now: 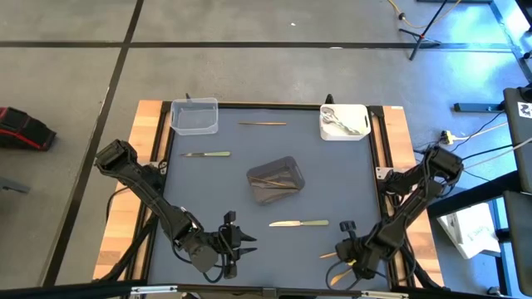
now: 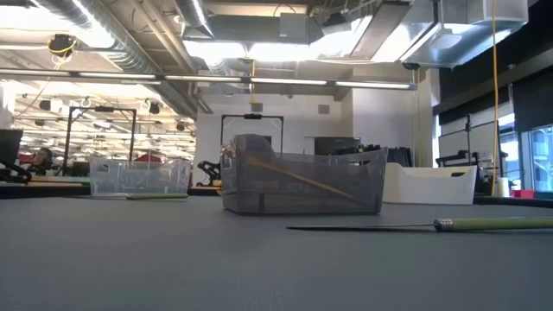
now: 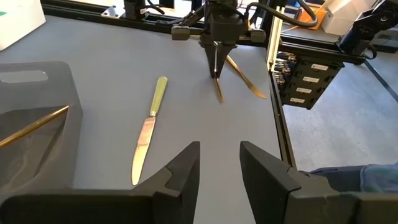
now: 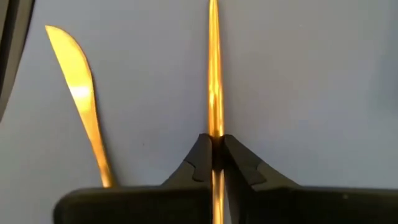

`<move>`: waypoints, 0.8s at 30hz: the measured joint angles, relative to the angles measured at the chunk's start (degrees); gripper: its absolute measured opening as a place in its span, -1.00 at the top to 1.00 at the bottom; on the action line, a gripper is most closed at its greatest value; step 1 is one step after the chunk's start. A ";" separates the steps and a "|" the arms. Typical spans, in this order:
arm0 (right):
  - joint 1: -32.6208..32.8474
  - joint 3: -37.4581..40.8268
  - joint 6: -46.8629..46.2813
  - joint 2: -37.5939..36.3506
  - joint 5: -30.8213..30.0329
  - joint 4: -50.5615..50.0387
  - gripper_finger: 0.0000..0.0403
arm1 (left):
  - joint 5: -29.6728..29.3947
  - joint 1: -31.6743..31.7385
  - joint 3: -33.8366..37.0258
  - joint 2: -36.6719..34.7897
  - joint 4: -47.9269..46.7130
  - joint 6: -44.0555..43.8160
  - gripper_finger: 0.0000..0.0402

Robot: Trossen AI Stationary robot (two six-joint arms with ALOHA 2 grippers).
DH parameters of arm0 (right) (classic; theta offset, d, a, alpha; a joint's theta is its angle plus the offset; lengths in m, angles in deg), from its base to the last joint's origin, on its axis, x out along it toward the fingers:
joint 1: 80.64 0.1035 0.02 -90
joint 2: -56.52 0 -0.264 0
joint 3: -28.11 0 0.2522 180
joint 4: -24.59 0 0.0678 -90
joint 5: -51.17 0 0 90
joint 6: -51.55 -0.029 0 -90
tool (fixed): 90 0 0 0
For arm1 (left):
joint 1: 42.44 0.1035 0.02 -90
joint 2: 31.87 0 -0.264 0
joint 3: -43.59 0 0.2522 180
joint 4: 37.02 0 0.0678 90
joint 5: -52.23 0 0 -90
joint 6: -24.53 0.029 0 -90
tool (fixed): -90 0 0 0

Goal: Sort silverware by color (type)
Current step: Put the gold table knife into the black bin

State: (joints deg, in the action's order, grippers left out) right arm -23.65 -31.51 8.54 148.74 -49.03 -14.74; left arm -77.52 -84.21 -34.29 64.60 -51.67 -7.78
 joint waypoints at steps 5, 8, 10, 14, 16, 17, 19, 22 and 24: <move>-0.11 -4.32 2.01 0.03 -1.69 -7.32 0.97 | 0.00 -0.08 0.00 0.00 0.00 0.00 0.46; -1.23 -6.76 3.05 0.03 -2.28 -10.73 0.98 | 0.00 -0.36 0.00 0.00 0.00 0.00 0.46; -2.42 -8.33 3.83 -0.06 -2.37 -12.41 0.98 | 0.00 -0.36 0.00 0.00 0.02 0.37 0.46; -5.02 -10.37 7.81 -0.08 -3.70 -13.05 0.99 | 0.00 -0.36 0.00 0.00 0.00 1.42 0.46; -6.41 -11.21 10.71 -0.11 -4.82 -13.05 0.99 | 0.03 -0.36 0.00 0.00 0.00 1.42 0.46; -7.22 -11.59 11.99 -0.12 -5.24 -13.07 0.99 | 0.23 -0.36 0.00 0.00 0.02 1.42 0.46; -8.96 -12.36 14.36 -0.12 -5.35 -13.07 0.98 | 0.42 -0.38 0.00 0.00 0.00 1.42 0.46; -11.67 -13.63 18.18 -0.26 -5.73 -13.01 0.98 | 0.45 -0.40 0.00 0.00 0.00 1.42 0.46; -13.54 -14.30 20.27 -0.78 -6.68 -12.63 0.98 | 0.44 -0.38 0.00 0.00 0.00 1.44 0.46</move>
State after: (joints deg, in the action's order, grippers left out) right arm -37.19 -45.80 28.81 147.95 -55.70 -27.37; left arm -77.08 -84.60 -34.29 64.60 -51.67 -6.34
